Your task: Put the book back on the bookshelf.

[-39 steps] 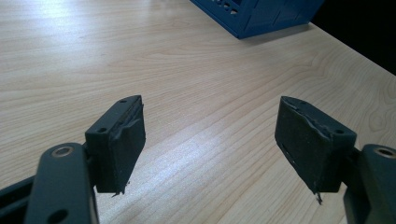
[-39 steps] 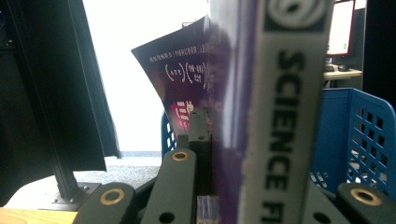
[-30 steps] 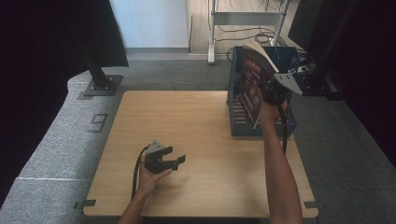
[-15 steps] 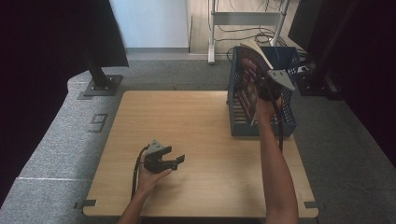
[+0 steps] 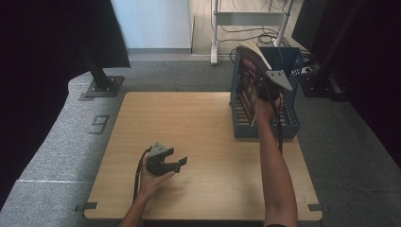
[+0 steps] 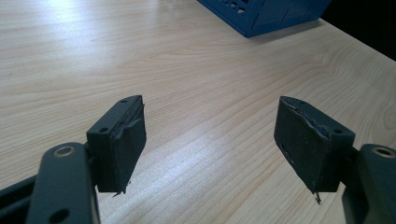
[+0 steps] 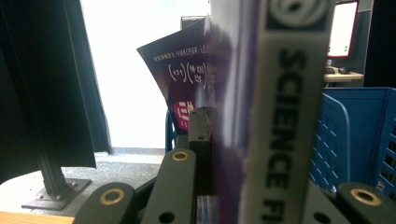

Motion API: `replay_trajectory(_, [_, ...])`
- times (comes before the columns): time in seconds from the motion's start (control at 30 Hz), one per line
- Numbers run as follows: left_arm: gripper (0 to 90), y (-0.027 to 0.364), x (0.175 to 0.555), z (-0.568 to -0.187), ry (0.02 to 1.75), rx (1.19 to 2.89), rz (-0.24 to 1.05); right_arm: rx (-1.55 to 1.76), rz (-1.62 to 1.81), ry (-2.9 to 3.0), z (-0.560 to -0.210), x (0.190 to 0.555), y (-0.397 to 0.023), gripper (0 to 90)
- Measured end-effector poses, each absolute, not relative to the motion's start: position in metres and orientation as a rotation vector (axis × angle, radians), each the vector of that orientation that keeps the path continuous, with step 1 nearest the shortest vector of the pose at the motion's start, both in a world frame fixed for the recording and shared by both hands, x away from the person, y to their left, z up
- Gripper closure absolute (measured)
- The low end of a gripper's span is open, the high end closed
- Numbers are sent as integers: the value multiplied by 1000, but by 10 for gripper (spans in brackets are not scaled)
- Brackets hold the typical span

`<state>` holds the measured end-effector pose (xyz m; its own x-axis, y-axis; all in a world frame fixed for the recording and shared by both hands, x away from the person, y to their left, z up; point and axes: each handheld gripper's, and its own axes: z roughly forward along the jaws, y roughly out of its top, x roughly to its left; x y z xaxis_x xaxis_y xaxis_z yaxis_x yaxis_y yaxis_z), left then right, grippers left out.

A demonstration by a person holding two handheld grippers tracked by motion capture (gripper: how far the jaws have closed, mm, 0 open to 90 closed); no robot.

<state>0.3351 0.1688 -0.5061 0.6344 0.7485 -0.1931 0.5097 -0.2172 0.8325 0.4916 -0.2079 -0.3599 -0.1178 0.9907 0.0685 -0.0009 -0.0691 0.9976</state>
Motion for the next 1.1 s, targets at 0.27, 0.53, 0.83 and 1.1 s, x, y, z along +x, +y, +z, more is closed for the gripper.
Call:
replay_trajectory(0.27, [251, 170, 335, -504, 997, 1874, 305, 1203, 1345, 1246, -359, 497, -208, 816])
replay_trajectory(0.53, [251, 174, 335, -501, 1000, 1859, 307, 1186, 1317, 1228, -358, 506, -201, 815])
replay_trajectory(0.83, [250, 176, 334, -500, 996, 1855, 311, 1173, 1289, 1242, -370, 514, -194, 815])
replay_trajectory(1.1, [250, 177, 334, -499, 995, 1848, 315, 1190, 1274, 1268, -389, 520, -190, 815])
